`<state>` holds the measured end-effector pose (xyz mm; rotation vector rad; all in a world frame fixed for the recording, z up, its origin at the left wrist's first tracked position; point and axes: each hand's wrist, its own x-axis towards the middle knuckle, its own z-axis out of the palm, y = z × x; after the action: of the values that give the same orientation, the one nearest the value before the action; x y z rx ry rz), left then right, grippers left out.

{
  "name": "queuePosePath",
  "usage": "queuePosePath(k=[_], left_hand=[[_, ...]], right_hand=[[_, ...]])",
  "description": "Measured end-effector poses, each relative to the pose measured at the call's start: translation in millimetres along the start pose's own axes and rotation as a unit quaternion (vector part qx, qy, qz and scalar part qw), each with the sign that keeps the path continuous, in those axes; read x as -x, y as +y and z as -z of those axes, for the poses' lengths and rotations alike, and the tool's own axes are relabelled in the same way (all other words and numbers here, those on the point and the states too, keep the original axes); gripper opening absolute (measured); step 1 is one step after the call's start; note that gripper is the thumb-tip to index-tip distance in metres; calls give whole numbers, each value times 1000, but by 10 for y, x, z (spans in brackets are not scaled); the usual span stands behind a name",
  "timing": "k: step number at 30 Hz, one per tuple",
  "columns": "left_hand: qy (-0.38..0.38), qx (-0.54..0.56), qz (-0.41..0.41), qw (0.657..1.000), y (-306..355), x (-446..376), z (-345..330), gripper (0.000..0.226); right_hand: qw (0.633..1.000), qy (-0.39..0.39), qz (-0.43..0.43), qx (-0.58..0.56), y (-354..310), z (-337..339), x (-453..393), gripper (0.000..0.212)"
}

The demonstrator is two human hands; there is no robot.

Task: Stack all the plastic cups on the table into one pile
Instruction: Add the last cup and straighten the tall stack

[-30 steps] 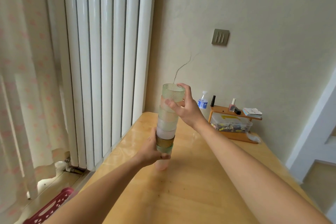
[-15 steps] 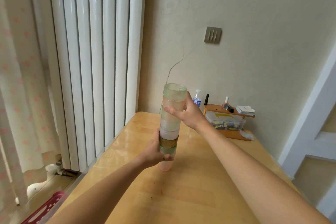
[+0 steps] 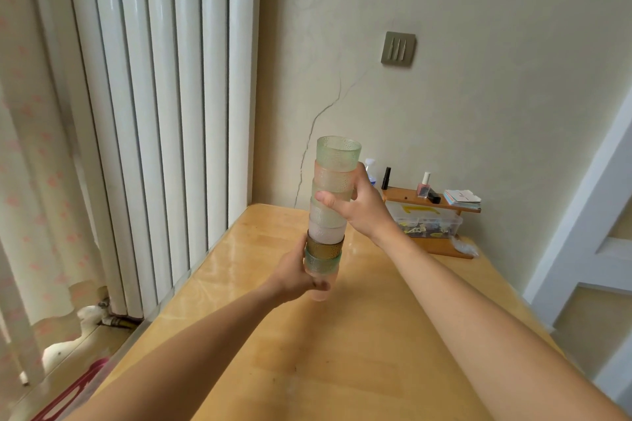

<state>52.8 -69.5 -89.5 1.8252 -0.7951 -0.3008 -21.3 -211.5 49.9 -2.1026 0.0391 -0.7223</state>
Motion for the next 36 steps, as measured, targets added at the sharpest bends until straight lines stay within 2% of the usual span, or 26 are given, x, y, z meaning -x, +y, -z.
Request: queuePosePath(k=[8, 13, 19, 24, 27, 31, 36], left_hand=[[-13, -1, 3, 1000, -55, -551, -226, 102], [-25, -4, 26, 999, -173, -711, -206, 107], [-42, -17, 26, 999, -257, -723, -154, 106], [-41, -27, 35, 998, -331, -729, -165, 90], [-35, -19, 47, 998, -352, -693, -196, 86], [-28, -23, 61, 998, -364, -649, -241, 88], [-30, -26, 64, 997, -365, -575, -283, 110]], right_hand=[[999, 27, -30, -16, 504, 137, -288, 66], [999, 25, -29, -7, 683, 170, -326, 74], [1000, 17, -20, 1, 720, 60, -332, 72], [1000, 18, -16, 14, 810, -3, -302, 86], [999, 17, -24, 22, 886, -48, -224, 80], [999, 19, -43, 16, 915, -110, -126, 70], [998, 13, -66, 0, 937, -106, -123, 82]])
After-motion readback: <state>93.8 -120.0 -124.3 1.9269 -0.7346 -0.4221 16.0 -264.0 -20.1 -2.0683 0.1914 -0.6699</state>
